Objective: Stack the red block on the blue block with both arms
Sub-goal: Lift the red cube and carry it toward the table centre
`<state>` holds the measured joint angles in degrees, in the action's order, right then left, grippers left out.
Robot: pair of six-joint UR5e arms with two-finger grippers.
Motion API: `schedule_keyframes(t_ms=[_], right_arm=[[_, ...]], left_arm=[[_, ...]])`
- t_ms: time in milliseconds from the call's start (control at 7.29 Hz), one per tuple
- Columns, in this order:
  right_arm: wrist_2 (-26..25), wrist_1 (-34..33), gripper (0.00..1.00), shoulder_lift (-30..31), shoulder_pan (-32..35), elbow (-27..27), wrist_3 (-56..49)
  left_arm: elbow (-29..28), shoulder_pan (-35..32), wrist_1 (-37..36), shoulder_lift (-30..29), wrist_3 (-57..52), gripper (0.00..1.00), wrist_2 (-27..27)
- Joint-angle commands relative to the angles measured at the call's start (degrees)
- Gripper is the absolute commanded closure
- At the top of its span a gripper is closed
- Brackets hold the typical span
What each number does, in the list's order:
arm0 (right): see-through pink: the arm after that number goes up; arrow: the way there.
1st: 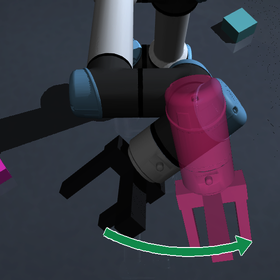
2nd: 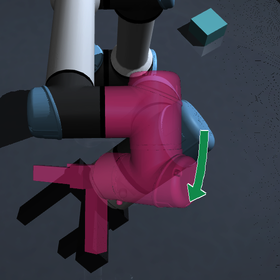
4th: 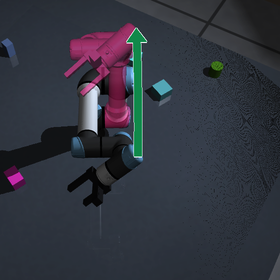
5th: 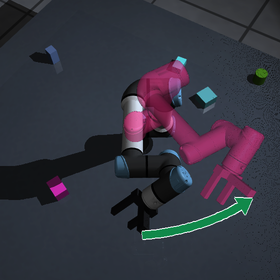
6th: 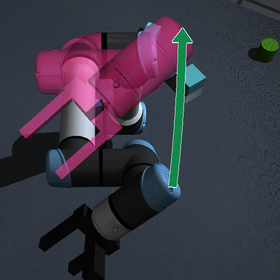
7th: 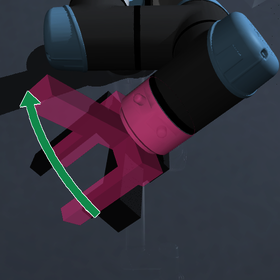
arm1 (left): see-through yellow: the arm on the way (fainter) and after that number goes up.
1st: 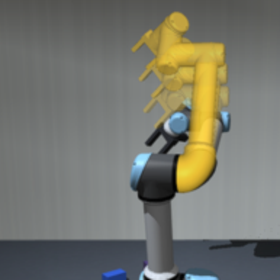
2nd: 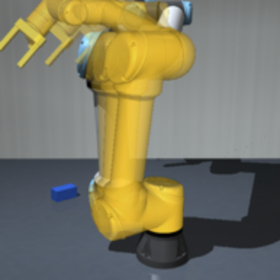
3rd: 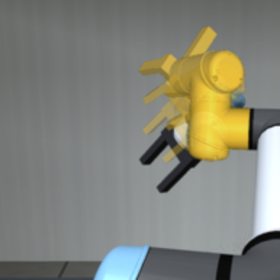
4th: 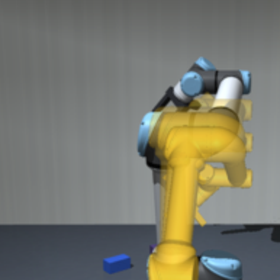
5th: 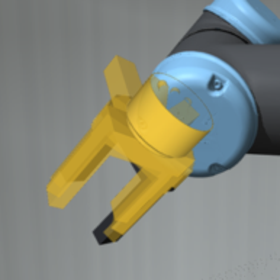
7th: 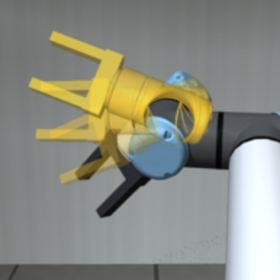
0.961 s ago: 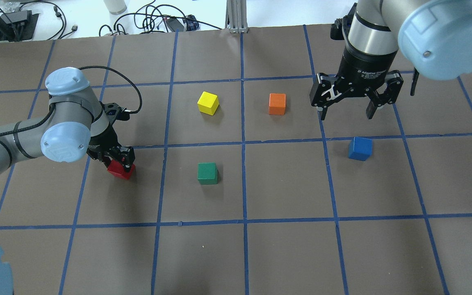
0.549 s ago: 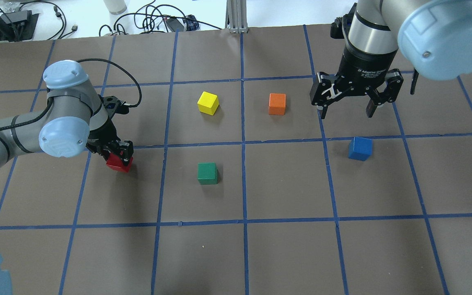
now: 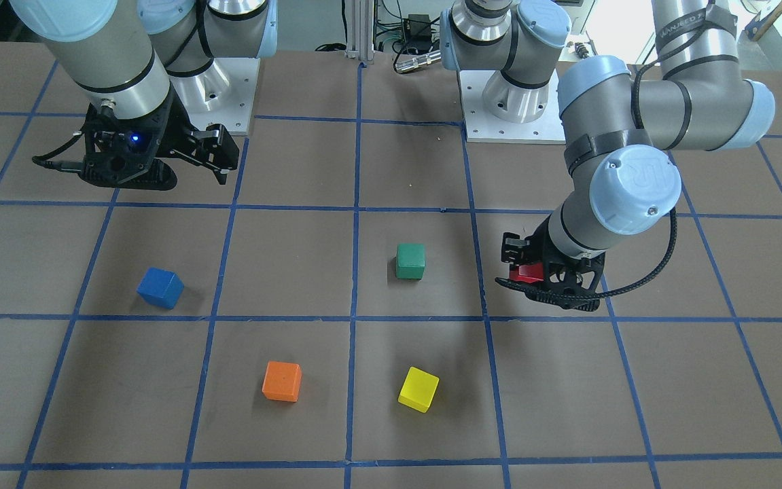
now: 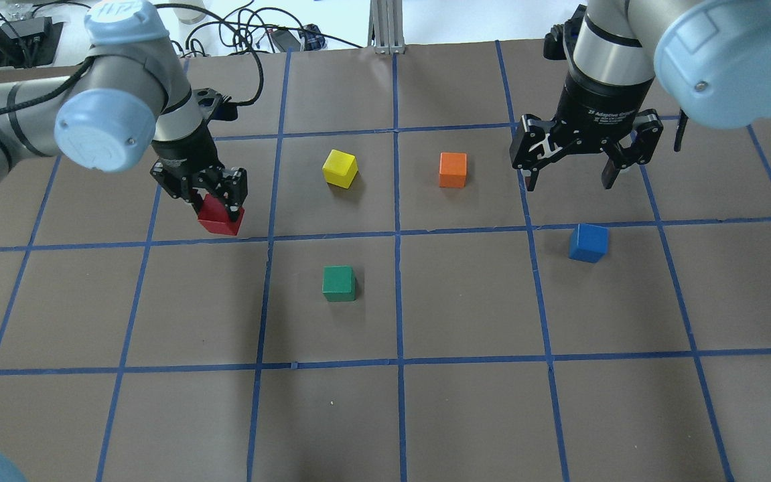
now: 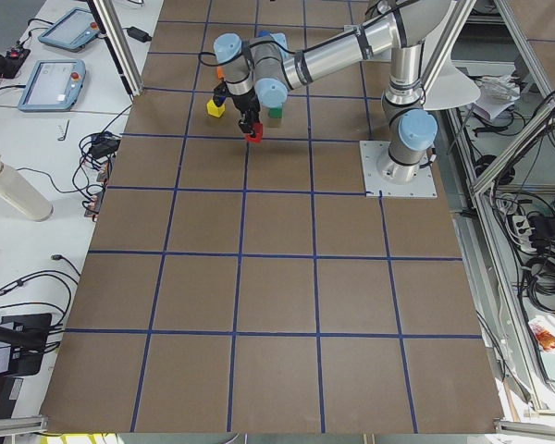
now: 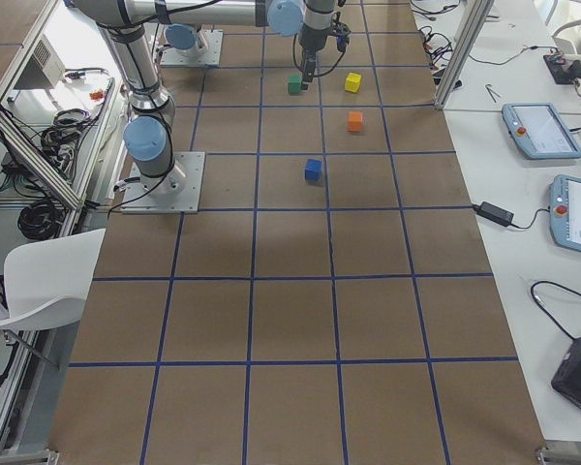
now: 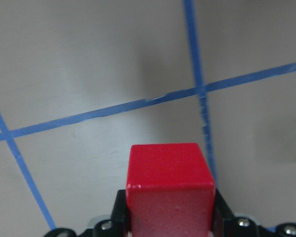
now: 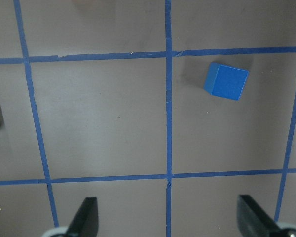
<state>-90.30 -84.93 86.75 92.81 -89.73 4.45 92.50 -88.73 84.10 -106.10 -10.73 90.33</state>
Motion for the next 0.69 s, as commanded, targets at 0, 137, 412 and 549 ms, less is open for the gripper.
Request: schedule_keyframes(t_ms=[0, 137, 412, 549], right_arm=[[-0.14, -0.07, 0.0, 0.09, -0.61, 0.34, -0.23], [-0.14, -0.15, 0.0, 0.09, -1.48, 0.26, -0.32], [-0.14, 0.11, 0.0, 0.26, -3.68, 0.26, -0.32], [-0.22, 0.11, 0.0, 0.35, -3.69, 0.26, -0.32]], left_arm=[[-4.86, -5.73, 3.27, -0.86, 11.04, 1.0, -5.76], [-5.04, -8.63, 3.01, -1.3, 15.0, 1.0, -7.35], [-4.96, -13.2, 1.17, -3.31, 20.19, 1.0, -11.99], [-4.7, -14.88, -1.28, -4.98, 22.31, 1.0, -12.46]])
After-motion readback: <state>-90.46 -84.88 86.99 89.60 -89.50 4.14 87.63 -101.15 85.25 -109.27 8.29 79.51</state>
